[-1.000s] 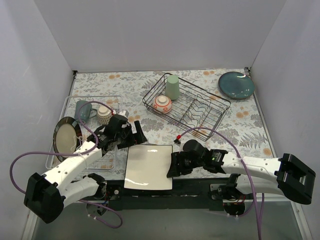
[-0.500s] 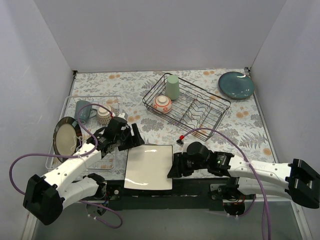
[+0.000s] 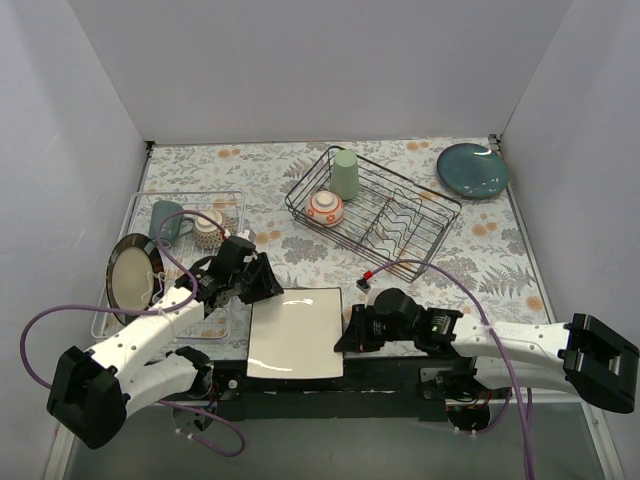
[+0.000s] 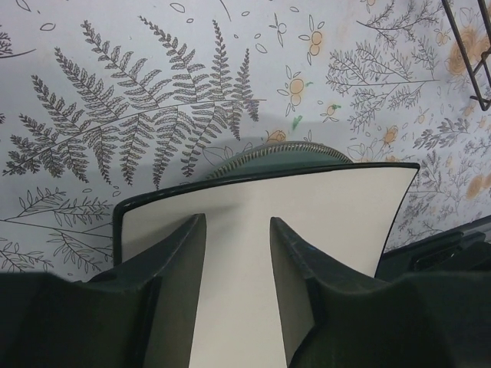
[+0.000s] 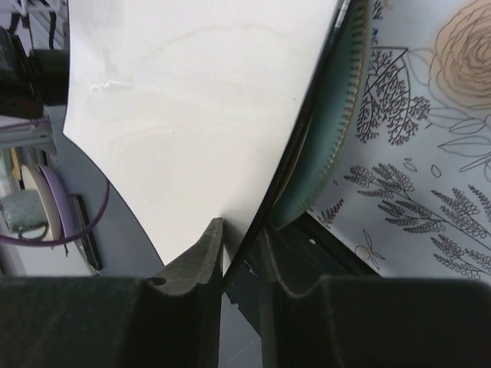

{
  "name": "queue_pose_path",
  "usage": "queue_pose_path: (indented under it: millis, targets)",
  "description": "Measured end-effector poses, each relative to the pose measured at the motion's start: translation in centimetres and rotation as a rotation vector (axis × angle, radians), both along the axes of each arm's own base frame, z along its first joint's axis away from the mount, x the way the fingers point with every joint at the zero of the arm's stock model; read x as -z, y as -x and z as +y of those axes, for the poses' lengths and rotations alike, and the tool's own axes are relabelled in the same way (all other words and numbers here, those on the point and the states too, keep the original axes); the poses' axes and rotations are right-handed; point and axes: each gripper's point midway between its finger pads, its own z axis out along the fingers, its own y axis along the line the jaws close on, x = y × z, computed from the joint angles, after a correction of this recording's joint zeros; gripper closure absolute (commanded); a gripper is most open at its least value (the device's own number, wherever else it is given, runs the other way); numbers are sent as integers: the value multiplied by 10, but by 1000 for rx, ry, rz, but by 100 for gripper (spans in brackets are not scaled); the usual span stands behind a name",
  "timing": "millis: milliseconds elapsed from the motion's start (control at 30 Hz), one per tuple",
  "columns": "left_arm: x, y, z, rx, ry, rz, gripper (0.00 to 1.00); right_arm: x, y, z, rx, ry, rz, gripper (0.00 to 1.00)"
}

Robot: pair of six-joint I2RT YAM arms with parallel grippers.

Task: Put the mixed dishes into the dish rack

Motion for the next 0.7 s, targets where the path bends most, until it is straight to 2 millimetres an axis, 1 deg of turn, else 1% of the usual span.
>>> queue_pose_path:
  millis: [33, 67, 100, 133, 200, 233, 367, 467, 700]
  targets:
    - [1, 0, 0, -1, 0, 3, 61, 0, -1, 0, 11, -1, 3, 87]
    - [1, 0, 0, -2, 0, 5, 59, -1, -4, 0, 29, -1, 4, 95]
    - [1, 1, 0, -2, 0, 6, 53, -1, -6, 0, 44, -3, 5, 97]
    - [1, 1, 0, -3, 1, 6, 50, -3, -8, 0, 64, -7, 9, 99]
    - [-1, 0, -2, -2, 8, 6, 44, -10, -12, 1, 85, -16, 4, 99]
    - [-3, -1, -2, -3, 12, 2, 39, -13, -13, 1, 93, -14, 0, 99]
    - [-10, -3, -6, 3, 23, -13, 33, -25, -21, -2, 125, 8, -33, 99]
    - [-15, -7, -8, 5, 28, -21, 31, -32, -27, -6, 145, 24, -66, 99]
    - [-13, -10, -8, 12, 5, -20, 30, -31, -32, -18, 191, 56, -92, 99]
